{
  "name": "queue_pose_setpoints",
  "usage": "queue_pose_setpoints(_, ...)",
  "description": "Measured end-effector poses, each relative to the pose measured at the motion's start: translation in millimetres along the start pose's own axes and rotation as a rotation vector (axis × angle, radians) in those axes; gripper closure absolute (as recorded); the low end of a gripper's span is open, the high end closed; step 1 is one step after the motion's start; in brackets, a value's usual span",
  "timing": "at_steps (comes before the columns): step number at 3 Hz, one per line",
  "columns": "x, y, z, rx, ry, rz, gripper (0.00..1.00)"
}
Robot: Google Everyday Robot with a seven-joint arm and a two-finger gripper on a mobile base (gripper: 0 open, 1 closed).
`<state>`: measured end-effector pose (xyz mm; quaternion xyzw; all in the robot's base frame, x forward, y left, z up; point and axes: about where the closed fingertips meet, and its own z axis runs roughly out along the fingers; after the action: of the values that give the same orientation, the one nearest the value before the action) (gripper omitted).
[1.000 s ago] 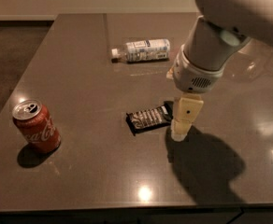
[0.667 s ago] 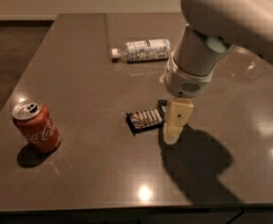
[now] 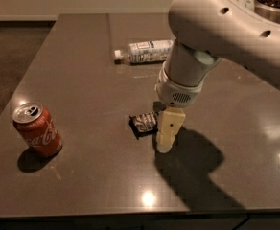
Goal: Move rxbar chocolate near blue plastic bottle
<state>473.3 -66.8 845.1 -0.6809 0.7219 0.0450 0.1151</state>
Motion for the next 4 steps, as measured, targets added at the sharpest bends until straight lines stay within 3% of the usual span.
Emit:
queue_pose_setpoints(1,-5.1,-1.5,8.6,-0.017,0.008,0.005,0.11)
queue_pose_setpoints(4,-10.1,-5.9,8.6,-0.038,0.025,0.01,0.8)
